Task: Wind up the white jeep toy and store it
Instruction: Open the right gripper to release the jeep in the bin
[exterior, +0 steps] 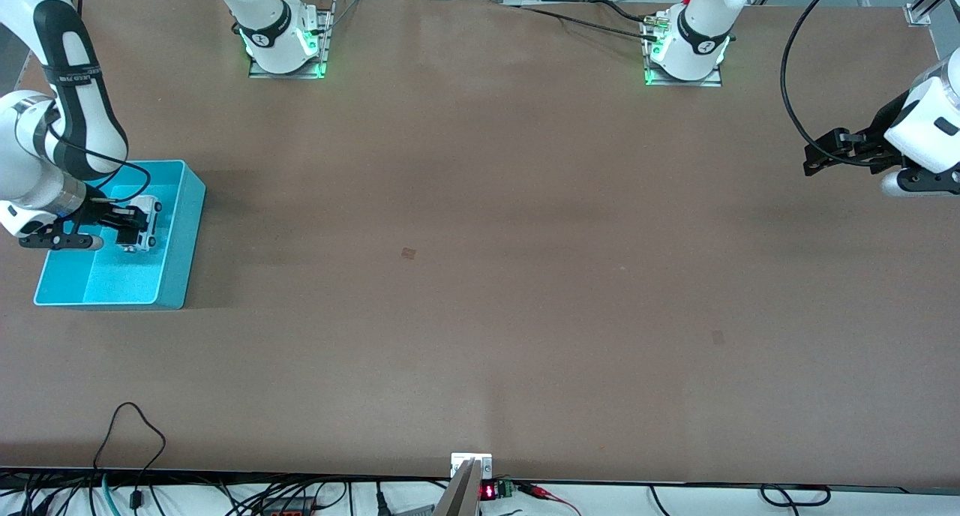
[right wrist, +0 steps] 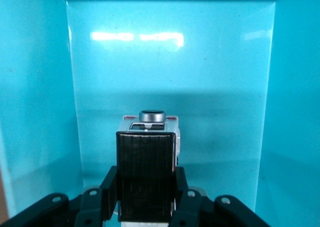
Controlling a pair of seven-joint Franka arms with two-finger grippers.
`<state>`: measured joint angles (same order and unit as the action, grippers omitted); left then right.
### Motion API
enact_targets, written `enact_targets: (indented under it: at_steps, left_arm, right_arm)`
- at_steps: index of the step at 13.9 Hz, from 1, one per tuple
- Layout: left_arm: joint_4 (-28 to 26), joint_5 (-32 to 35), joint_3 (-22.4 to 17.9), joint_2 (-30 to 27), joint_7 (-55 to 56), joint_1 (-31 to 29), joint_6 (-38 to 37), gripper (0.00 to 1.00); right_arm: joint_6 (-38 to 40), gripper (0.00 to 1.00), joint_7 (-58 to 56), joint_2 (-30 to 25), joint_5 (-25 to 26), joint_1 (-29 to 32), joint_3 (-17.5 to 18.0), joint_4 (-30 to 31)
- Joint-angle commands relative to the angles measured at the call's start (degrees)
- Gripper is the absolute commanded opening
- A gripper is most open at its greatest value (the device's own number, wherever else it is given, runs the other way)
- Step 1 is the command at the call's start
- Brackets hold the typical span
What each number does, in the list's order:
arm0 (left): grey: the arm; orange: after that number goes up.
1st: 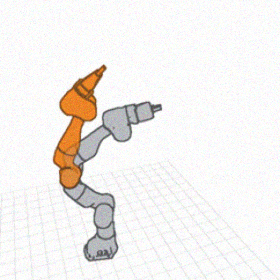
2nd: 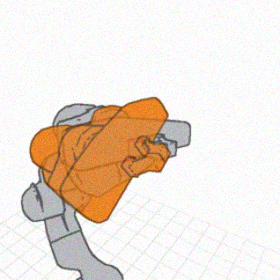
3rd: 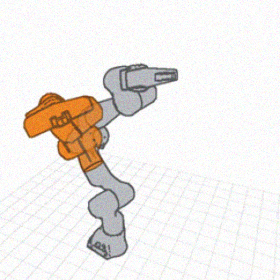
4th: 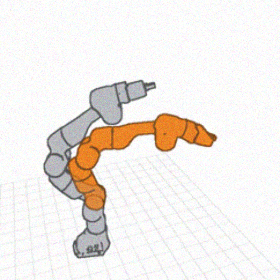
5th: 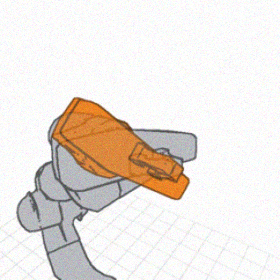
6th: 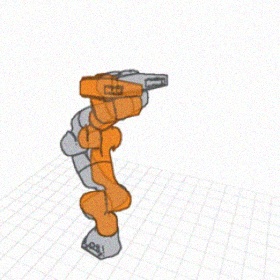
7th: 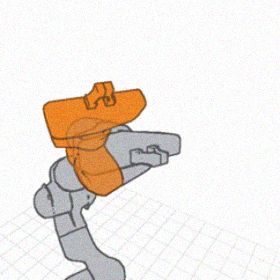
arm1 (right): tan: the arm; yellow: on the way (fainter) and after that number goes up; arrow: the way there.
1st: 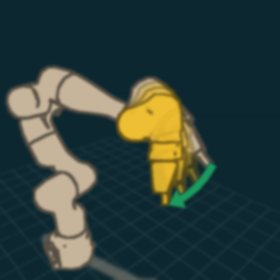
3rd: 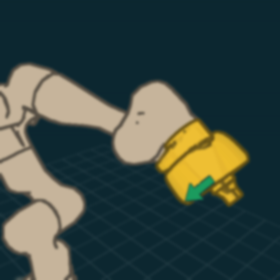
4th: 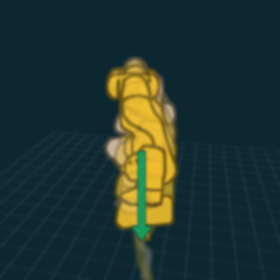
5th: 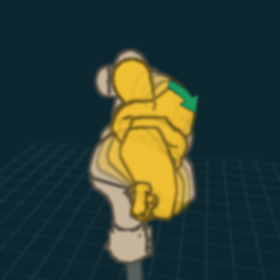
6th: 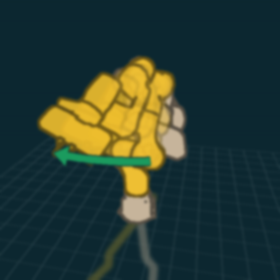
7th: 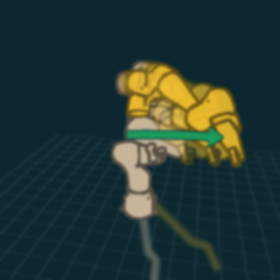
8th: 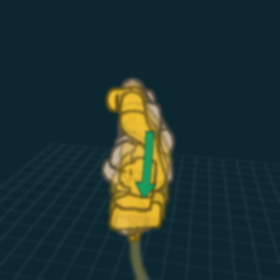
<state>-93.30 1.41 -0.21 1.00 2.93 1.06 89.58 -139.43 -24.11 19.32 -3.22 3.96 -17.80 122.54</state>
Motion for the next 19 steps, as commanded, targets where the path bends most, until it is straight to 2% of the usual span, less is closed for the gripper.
enact_targets:
  at_steps: [1,3,4,7,9,10,12,19]
  left_arm:
    - [0.84,-0.97,0.21,0.05,0.14,-0.44,-1.07,1.0]
    - [0.84,-0.97,0.21,0.05,0.14,-0.44,-1.07,1.0]
    - [0.84,-0.97,0.21,-0.03,0.14,-0.44,-1.16,1.0]
    - [0.84,-0.97,0.21,0.05,0.14,-0.44,-1.16,1.0]
    - [0.84,-0.97,0.12,-0.03,-0.03,-0.44,-1.16,1.0]
    - [0.84,-0.88,0.21,-0.03,-0.03,-0.44,-1.25,1.0]
    - [0.84,-0.97,0.21,0.05,-0.12,-0.44,-1.25,1.0]
    - [0.84,-0.97,0.29,-0.03,-0.47,-0.44,-1.77,1.0]
  right_arm:
    - [-4.17,0.0,-2.35,-0.6,0.67,1.84,0.75,3.13]
    - [-4.71,0.0,-2.35,-0.34,0.58,1.84,0.75,3.67]
    - [-4.8,0.04,-2.35,0.36,0.58,1.93,0.75,3.67]
    - [-4.8,0.43,-2.43,1.24,0.49,2.01,0.75,3.58]
    - [-4.54,0.82,-2.35,1.24,0.49,1.93,0.75,3.41]
    - [-4.54,0.92,-2.35,1.07,0.49,1.67,0.75,3.23]
    - [-4.36,1.0,-2.43,0.11,0.49,1.14,0.93,2.09]
    - [-1.29,1.0,-3.14,-8.5,0.76,-3.87,1.02,0.06]
